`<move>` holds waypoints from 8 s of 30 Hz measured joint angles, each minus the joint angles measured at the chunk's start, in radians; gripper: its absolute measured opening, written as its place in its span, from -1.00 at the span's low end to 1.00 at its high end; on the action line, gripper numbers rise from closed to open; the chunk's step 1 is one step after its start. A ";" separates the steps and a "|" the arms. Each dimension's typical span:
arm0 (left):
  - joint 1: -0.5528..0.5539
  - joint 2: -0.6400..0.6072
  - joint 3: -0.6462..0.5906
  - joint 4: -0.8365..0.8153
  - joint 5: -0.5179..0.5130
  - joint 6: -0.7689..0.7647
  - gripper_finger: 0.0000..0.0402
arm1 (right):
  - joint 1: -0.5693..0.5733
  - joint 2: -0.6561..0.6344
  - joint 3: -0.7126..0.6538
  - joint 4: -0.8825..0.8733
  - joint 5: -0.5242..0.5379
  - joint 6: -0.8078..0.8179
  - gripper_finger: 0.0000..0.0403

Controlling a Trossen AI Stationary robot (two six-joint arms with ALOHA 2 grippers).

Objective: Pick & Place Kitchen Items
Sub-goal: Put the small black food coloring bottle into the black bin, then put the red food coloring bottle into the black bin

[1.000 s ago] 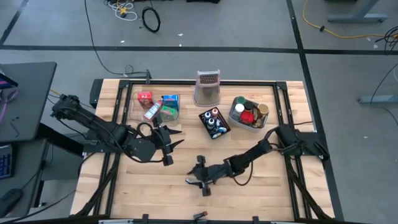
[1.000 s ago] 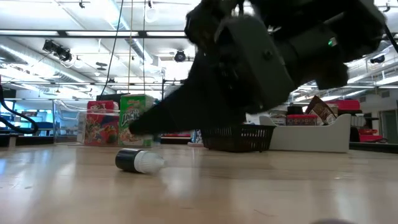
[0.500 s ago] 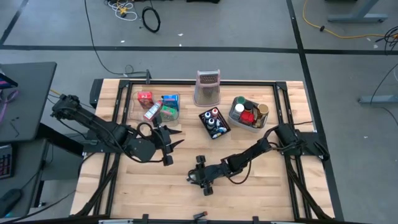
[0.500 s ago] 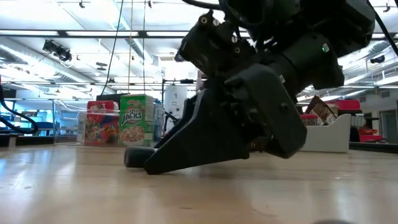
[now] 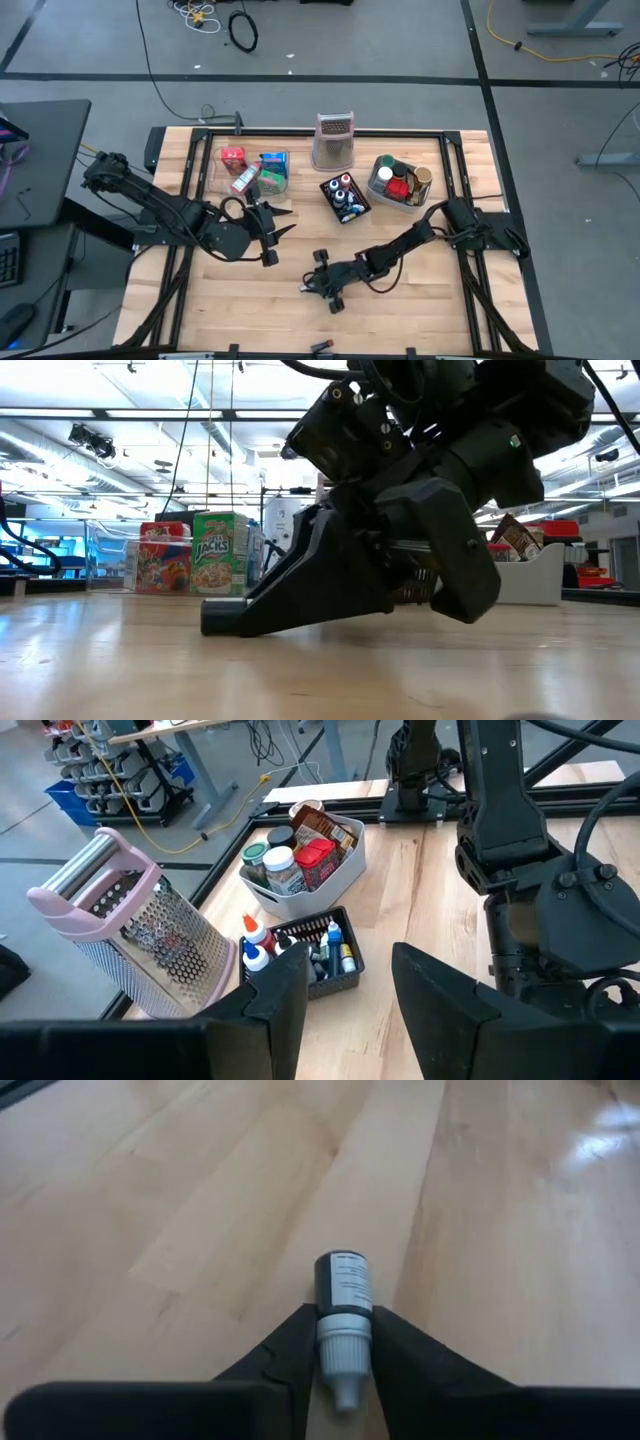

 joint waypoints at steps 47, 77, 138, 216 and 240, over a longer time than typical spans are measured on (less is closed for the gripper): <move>0.002 0.000 0.000 -0.001 0.000 0.047 -0.23 | -0.374 -0.591 -0.335 -0.501 0.469 0.195 -0.13; 0.003 0.000 0.000 0.006 0.000 -0.052 -0.23 | 0.226 -0.361 -0.333 0.246 0.103 0.151 -0.23; 0.009 0.113 0.000 0.245 -0.016 -0.378 -0.23 | 0.354 0.092 -0.109 0.509 0.079 0.177 -0.23; 0.009 0.113 0.000 0.230 0.044 -0.259 -0.23 | -0.392 -0.744 -0.521 -0.150 0.268 0.119 -0.44; 0.009 0.113 0.000 0.230 0.045 -0.262 -0.23 | -0.464 -0.740 -0.521 -0.151 0.154 0.181 -0.31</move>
